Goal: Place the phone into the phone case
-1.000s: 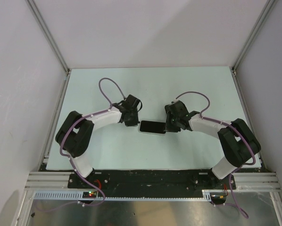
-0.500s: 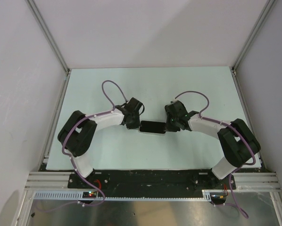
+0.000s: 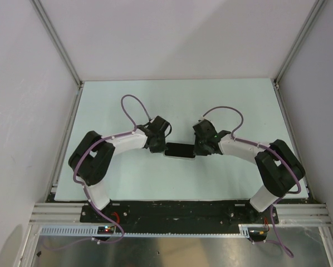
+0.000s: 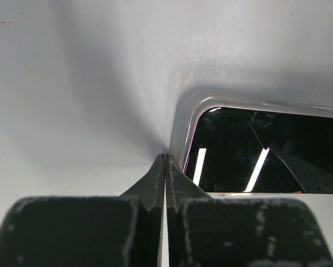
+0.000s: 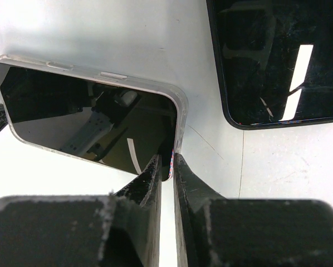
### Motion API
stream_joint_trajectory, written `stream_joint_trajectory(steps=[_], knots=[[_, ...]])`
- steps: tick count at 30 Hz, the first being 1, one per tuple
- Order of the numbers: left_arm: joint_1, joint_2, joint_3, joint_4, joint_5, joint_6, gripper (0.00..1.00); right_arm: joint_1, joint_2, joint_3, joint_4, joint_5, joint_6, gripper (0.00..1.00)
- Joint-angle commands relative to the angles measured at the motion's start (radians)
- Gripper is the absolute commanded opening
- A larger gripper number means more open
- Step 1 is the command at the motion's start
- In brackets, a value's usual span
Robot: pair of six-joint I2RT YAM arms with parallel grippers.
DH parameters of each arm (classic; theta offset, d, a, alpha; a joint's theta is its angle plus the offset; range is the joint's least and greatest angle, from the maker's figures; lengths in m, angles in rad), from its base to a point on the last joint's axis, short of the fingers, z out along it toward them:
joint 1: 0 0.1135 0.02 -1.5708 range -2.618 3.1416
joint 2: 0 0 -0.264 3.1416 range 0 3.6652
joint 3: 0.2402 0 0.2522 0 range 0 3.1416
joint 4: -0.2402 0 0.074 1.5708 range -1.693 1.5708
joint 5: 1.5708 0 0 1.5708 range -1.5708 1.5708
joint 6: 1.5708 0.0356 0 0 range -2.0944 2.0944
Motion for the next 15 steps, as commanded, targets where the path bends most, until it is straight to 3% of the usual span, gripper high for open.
stream_joint_trajectory(steps=[1,15], knots=[[-0.045,-0.002,-0.011,0.051,0.073,-0.047,0.0,0.084,0.075,0.009,0.071,-0.103,0.034,0.03],[-0.046,0.003,-0.005,0.057,0.079,-0.045,0.0,0.162,0.137,-0.041,0.097,-0.065,0.092,0.0]])
